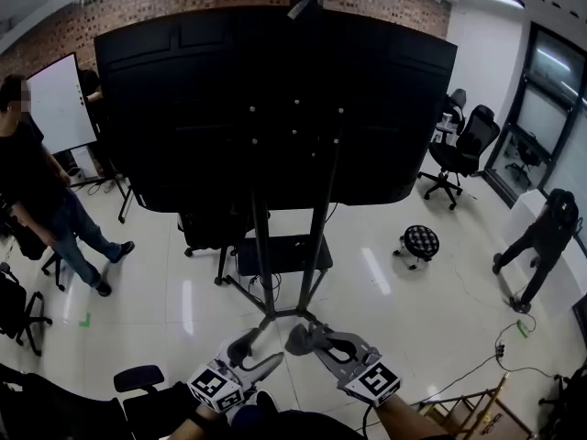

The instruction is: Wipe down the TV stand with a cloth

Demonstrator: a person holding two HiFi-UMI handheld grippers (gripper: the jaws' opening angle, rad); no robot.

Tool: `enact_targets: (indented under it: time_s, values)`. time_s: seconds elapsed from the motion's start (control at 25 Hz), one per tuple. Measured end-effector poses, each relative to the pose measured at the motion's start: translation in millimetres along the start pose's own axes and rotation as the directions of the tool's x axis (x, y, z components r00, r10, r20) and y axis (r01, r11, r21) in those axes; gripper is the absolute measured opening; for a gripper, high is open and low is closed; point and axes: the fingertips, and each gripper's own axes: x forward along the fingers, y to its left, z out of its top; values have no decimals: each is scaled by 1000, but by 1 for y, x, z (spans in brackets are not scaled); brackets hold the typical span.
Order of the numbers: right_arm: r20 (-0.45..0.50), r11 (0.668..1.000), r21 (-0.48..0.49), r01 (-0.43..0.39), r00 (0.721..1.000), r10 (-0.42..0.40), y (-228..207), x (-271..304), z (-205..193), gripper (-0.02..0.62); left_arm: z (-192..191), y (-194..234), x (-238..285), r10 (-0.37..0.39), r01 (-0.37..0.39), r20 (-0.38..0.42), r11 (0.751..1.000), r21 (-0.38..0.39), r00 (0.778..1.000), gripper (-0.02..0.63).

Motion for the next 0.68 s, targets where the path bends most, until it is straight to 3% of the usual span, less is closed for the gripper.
enact_targets:
  time_s: [0.28, 0.68]
  values:
    - [-2, 997, -32, -65, 998, 65, 32, -53, -7, 35, -1, -64, -5, 31, -31, 13, 1000, -1, 999, 356]
    - [27, 996, -28, -84, 996, 84, 49, -97, -1, 35, -9, -111, -8, 56, -56, 23, 998, 1, 998, 351]
